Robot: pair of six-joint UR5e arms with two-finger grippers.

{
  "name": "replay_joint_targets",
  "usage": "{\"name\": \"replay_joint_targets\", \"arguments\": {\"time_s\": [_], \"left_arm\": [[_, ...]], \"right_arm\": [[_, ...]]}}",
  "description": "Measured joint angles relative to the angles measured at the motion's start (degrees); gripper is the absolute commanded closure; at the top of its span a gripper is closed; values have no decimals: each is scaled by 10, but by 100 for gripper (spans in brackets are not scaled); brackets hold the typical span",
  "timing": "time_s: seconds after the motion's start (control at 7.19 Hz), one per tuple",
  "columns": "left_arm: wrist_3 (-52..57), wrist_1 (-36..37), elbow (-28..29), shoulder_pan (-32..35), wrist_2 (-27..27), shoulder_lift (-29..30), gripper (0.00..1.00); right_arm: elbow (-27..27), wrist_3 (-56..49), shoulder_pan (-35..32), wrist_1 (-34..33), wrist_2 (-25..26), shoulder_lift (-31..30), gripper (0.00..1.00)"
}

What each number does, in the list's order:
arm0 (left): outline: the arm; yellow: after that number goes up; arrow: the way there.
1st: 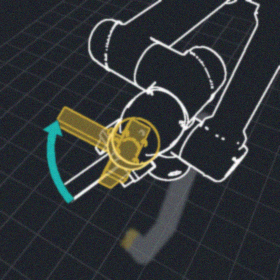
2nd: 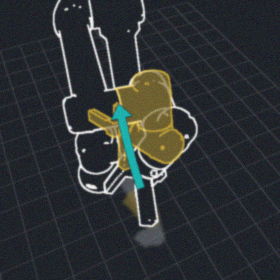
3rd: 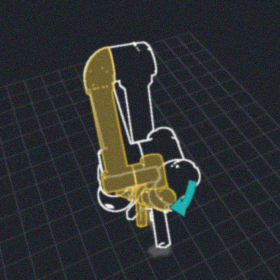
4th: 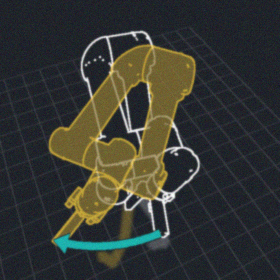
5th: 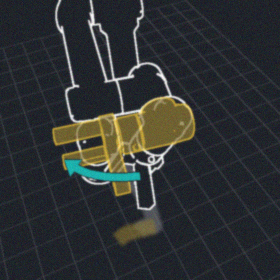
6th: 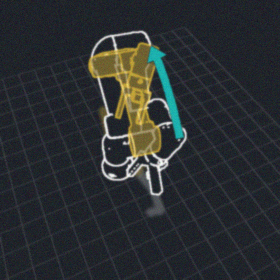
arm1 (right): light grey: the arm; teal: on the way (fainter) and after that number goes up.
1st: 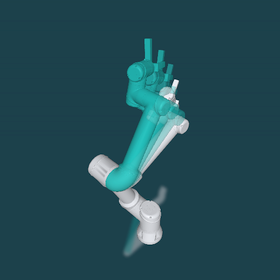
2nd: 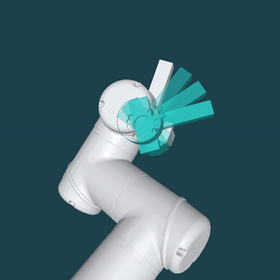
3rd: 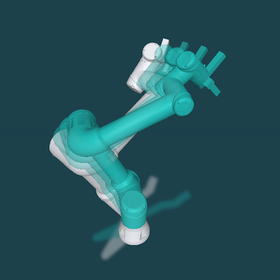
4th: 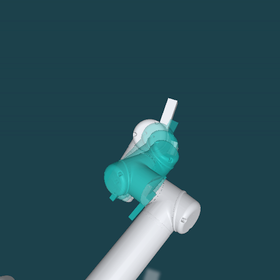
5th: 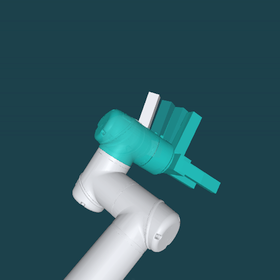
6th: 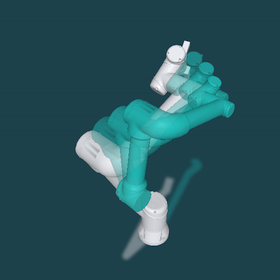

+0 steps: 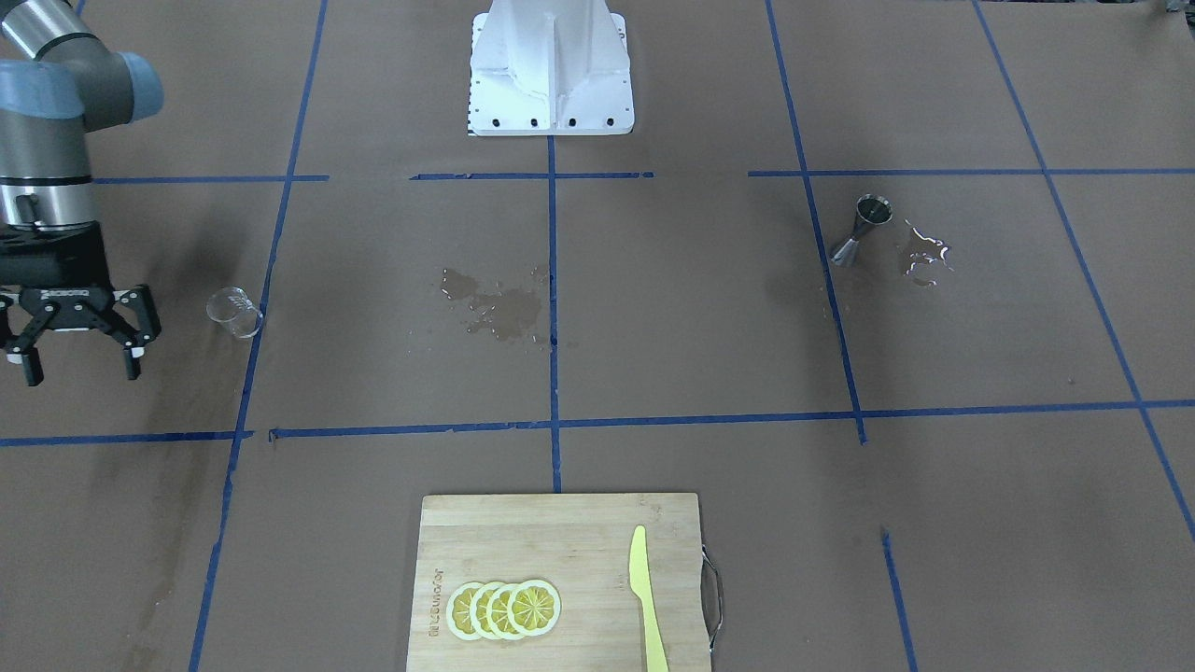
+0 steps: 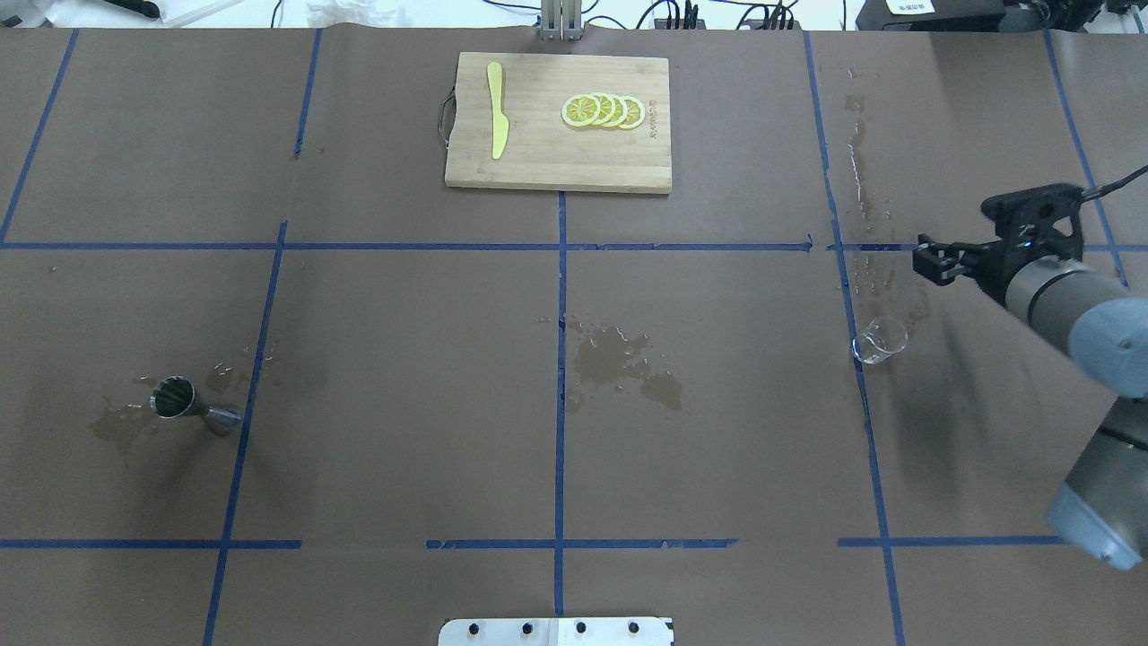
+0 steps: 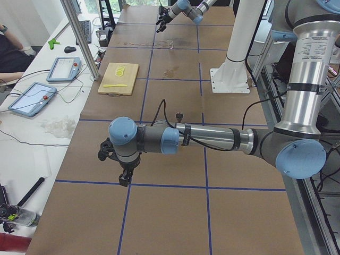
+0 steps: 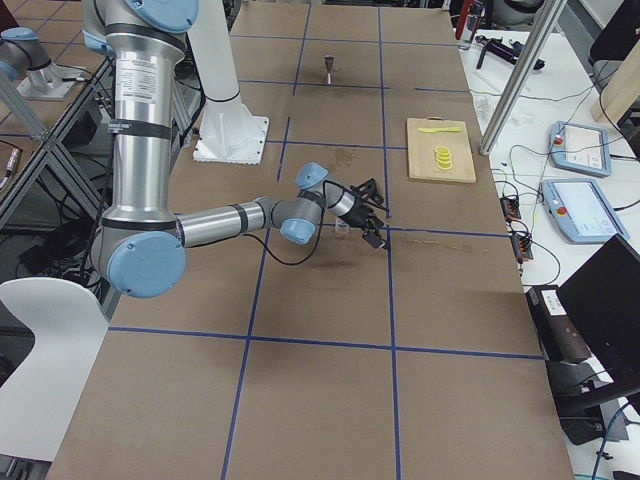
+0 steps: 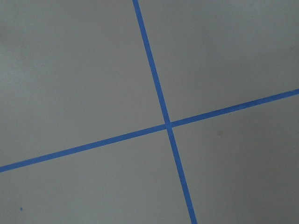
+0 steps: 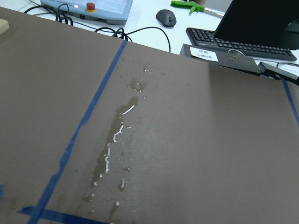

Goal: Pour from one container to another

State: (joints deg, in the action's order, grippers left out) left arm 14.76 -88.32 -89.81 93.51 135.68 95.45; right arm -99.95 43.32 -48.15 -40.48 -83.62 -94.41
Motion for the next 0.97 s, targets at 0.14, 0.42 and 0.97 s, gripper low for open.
{"name": "replay_joint_targets", "arguments": {"time_s": [0.14, 0.42, 0.97], "left_arm": [[0, 0, 0, 0, 0, 0, 0], [0, 0, 0, 0, -1, 0, 0], [0, 0, 1, 0, -1, -1, 0]], "right_arm": [[5, -67, -88, -23, -115, 4, 0], [12, -207, -250, -149, -322, 33, 0], [-4, -465, -392, -517, -436, 71, 0]]}}
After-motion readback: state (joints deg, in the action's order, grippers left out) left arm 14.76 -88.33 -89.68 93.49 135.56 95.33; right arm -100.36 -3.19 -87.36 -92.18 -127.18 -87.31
